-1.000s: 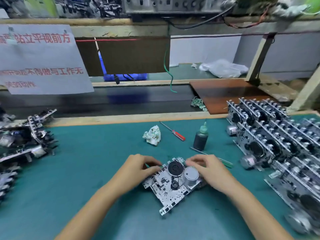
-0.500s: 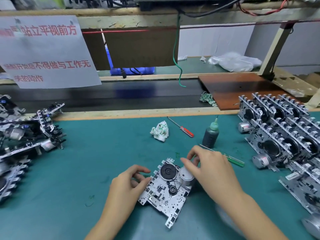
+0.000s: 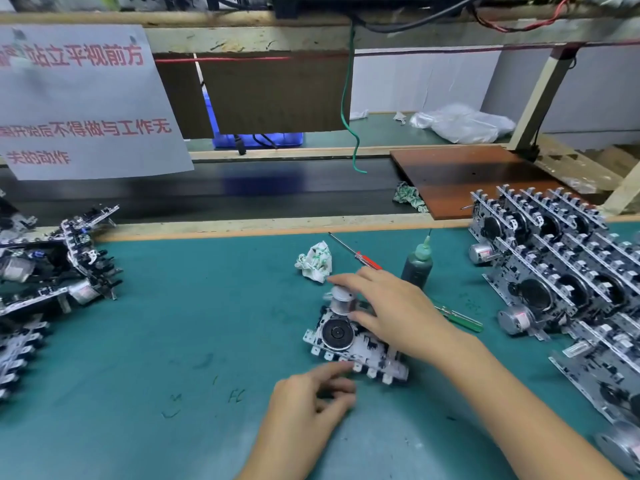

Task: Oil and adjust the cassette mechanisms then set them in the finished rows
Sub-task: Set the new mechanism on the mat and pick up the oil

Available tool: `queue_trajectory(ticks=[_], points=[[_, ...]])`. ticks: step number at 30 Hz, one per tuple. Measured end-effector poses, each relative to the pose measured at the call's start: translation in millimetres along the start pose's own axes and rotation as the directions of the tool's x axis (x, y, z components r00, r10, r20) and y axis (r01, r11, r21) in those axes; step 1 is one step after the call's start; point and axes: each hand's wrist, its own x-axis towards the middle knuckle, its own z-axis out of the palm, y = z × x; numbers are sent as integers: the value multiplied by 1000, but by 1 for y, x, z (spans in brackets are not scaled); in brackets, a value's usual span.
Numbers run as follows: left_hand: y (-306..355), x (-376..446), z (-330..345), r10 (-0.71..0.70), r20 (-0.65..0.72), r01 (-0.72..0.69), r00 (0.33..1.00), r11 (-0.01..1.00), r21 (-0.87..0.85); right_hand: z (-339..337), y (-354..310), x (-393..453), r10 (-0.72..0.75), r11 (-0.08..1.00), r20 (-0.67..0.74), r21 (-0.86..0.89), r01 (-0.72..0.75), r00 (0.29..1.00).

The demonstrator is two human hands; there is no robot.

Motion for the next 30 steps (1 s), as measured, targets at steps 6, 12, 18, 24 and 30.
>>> queue_trajectory(ticks=[6,12,18,24,30], points=[[3,22,-8,429,-94,-377,899,863,336,2,13,-9,-36,932,-98,357,69,995],[-7,69,-48,260,287,-361,922,846,392,13,32,-41,178,885,-233,462,-52,956],[-20,75,-49,321,254,-386,913,880,277,26,37,-49,263,846,-131,508,-163,956],[-24,73,-47,335,254,-386,907,903,188,30,34,-47,249,850,-107,500,-164,963],[-23,68,-45,344,276,-414,898,874,257,33,36,-46,264,853,-109,491,-179,958]])
